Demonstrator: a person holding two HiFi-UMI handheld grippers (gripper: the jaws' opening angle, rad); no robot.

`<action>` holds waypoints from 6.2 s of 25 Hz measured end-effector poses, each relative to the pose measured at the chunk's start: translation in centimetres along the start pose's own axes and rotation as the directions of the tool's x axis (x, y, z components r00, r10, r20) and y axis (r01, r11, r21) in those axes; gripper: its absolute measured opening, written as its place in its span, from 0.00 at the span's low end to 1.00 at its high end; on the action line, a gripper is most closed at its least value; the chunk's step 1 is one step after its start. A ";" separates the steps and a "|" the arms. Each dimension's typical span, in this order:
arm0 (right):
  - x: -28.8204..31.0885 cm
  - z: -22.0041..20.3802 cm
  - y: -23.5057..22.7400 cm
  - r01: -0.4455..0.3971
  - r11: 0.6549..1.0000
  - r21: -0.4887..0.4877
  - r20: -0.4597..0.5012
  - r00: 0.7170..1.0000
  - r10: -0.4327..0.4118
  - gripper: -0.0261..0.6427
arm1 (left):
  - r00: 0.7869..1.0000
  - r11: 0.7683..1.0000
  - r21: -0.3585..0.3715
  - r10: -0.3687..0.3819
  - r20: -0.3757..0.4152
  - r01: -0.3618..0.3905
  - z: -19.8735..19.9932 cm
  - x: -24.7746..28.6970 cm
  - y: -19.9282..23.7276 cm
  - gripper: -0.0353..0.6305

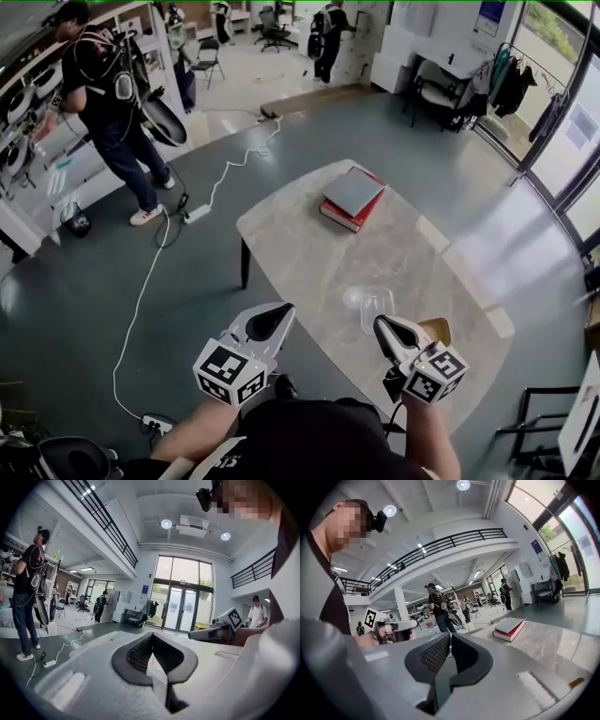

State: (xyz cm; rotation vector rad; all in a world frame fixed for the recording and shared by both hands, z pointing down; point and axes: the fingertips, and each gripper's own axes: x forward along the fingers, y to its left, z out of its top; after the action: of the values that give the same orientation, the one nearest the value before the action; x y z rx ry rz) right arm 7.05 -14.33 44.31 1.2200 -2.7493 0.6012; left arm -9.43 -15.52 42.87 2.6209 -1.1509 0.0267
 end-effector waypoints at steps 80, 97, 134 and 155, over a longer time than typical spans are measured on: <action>9.4 -28.3 -18.8 0.234 0.955 -0.180 -0.752 0.593 -0.287 0.20 | 0.982 0.990 -0.123 -0.093 -0.163 0.074 -6.1 11.7 3.6 0.06; 8.6 -24.4 -17.7 0.266 0.949 -0.167 -0.701 0.645 -0.304 0.12 | 0.994 0.994 -0.110 -0.031 -0.109 0.019 -5.0 4.4 4.0 0.06; -10.3 6.5 -11.4 0.205 0.979 0.019 0.133 0.970 -0.206 0.12 | 0.996 0.996 0.014 -0.091 -0.021 0.091 2.8 11.5 -4.4 0.06; -12.6 10.8 -7.0 0.171 0.975 -0.140 0.266 0.955 -0.129 0.11 | 0.997 0.996 0.042 -0.078 0.015 0.078 3.9 10.1 -5.4 0.06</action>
State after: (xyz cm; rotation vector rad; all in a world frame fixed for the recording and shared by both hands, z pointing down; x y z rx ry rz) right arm 21.69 -13.90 33.76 1.5457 -2.7994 0.2137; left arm 0.99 -20.31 39.08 2.7054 -1.0634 0.0137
